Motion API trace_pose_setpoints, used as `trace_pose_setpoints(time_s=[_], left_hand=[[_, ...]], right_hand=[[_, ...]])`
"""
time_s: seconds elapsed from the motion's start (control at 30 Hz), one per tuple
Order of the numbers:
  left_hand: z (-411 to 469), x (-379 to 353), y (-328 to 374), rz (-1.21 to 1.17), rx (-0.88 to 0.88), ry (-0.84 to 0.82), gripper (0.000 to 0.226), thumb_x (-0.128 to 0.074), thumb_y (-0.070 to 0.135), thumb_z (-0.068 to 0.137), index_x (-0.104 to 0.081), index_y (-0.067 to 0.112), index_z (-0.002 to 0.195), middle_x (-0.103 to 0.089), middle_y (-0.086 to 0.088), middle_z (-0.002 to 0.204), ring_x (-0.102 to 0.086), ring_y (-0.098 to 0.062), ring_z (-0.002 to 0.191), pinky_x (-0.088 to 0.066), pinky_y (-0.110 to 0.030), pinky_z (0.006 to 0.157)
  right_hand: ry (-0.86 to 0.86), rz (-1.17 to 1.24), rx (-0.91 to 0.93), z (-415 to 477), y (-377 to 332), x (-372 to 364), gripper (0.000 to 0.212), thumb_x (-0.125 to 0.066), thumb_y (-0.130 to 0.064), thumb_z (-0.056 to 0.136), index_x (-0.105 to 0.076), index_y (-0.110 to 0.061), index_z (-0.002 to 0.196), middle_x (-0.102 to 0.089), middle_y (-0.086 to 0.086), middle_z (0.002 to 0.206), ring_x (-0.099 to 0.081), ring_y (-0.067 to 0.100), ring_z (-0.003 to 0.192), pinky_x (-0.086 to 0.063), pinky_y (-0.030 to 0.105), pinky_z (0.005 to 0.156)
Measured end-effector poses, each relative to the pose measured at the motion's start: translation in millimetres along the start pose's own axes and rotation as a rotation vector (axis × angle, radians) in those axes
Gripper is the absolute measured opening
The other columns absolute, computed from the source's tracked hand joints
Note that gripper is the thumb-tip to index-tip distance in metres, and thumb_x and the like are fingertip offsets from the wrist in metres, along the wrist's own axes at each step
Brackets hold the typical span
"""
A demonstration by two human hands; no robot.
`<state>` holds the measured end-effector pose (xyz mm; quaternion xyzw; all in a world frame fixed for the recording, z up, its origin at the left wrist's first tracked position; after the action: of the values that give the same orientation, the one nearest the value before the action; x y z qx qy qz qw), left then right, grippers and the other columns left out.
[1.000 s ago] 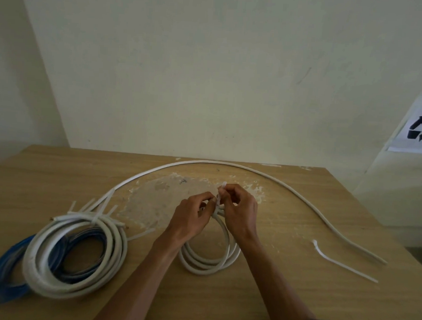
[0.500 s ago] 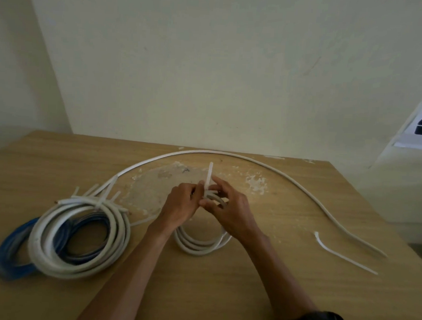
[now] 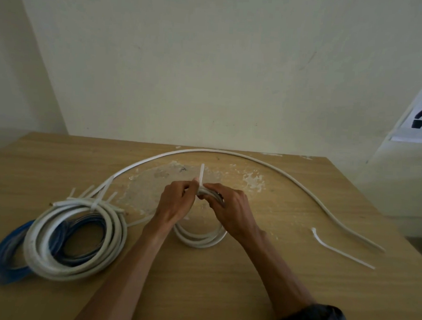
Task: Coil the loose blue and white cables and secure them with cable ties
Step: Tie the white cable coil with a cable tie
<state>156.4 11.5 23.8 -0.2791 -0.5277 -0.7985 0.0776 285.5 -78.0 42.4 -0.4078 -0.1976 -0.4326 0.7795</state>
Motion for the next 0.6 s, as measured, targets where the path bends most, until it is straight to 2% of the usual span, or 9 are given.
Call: trace_pose_setpoints(time_s=[0.1, 0.17, 0.23, 0.33, 0.43, 0.53, 0.6], left_hand=[[0, 0, 2, -0.057, -0.029, -0.011, 0.046, -0.042, 0.038, 0.107, -0.072, 0.02, 0.076, -0.052, 0.009, 0.053, -0.049, -0.004, 0.049, -0.038, -0.028, 0.055], [-2, -4, 3, -0.062, -0.04, -0.028, 0.045, -0.042, 0.04, 0.107, -0.076, 0.02, 0.085, -0.061, 0.009, 0.061, -0.055, -0.003, 0.053, -0.042, -0.024, 0.056], [-3, -9, 4, -0.036, -0.039, -0.029, 0.046, -0.041, 0.042, 0.107, -0.077, 0.02, 0.087, -0.068, 0.007, 0.068, -0.059, -0.005, 0.058, -0.043, -0.026, 0.058], [-1, -12, 3, -0.001, -0.038, -0.029, 0.048, -0.039, 0.046, 0.106, -0.076, 0.021, 0.092, -0.072, 0.006, 0.075, -0.064, -0.007, 0.064, -0.05, -0.03, 0.061], [-2, -15, 5, -0.001, -0.077, -0.03, 0.049, -0.037, 0.049, 0.106, -0.077, 0.02, 0.104, -0.076, 0.004, 0.087, -0.07, -0.008, 0.076, -0.058, -0.035, 0.072], [-3, -15, 8, 0.023, -0.09, -0.019, 0.048, -0.036, 0.046, 0.107, -0.076, 0.019, 0.107, -0.076, 0.003, 0.086, -0.069, -0.007, 0.072, -0.058, -0.033, 0.068], [-2, -18, 8, 0.045, -0.093, -0.04, 0.049, -0.035, 0.043, 0.108, -0.077, 0.019, 0.101, -0.075, 0.003, 0.082, -0.068, -0.007, 0.068, -0.057, -0.034, 0.066]], right_hand=[[-0.014, 0.091, -0.087, 3, 9, 0, 0.024, -0.068, -0.024, 0.096, -0.071, -0.016, 0.118, -0.077, -0.004, 0.09, -0.071, 0.008, 0.072, -0.06, 0.032, 0.067], [-0.056, 0.253, -0.214, 7, 17, 0, 0.016, -0.068, -0.023, 0.097, -0.073, -0.014, 0.109, -0.076, -0.006, 0.087, -0.072, 0.008, 0.071, -0.059, 0.026, 0.064], [-0.036, 0.363, -0.287, 9, 24, 2, 0.013, -0.066, -0.019, 0.098, -0.074, -0.01, 0.104, -0.076, -0.006, 0.086, -0.074, 0.007, 0.071, -0.057, 0.02, 0.063], [0.024, 0.412, -0.365, 6, 24, -2, 0.023, -0.063, -0.021, 0.101, -0.07, -0.007, 0.117, -0.076, -0.003, 0.088, -0.073, 0.005, 0.069, -0.052, 0.015, 0.061], [0.026, 0.429, -0.351, 7, 22, -10, 0.023, -0.056, -0.021, 0.104, -0.074, -0.013, 0.117, -0.074, -0.01, 0.094, -0.069, 0.0, 0.079, -0.052, 0.015, 0.067], [0.089, 0.446, -0.34, 10, 23, -10, 0.02, -0.06, -0.02, 0.102, -0.077, -0.015, 0.111, -0.076, -0.006, 0.101, -0.07, 0.005, 0.089, -0.055, 0.019, 0.077], [0.158, 0.423, -0.34, 9, 23, -9, 0.016, -0.063, -0.018, 0.1, -0.078, -0.013, 0.106, -0.075, -0.005, 0.099, -0.069, 0.006, 0.088, -0.054, 0.015, 0.073]])
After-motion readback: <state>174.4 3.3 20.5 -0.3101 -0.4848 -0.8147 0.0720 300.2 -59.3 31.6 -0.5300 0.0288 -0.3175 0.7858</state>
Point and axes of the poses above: each hand's wrist, its own z-axis towards the middle knuckle, its own x-axis out of the back of the hand, y = z × x, the point moved 5 cm from there along z, towards the middle knuckle
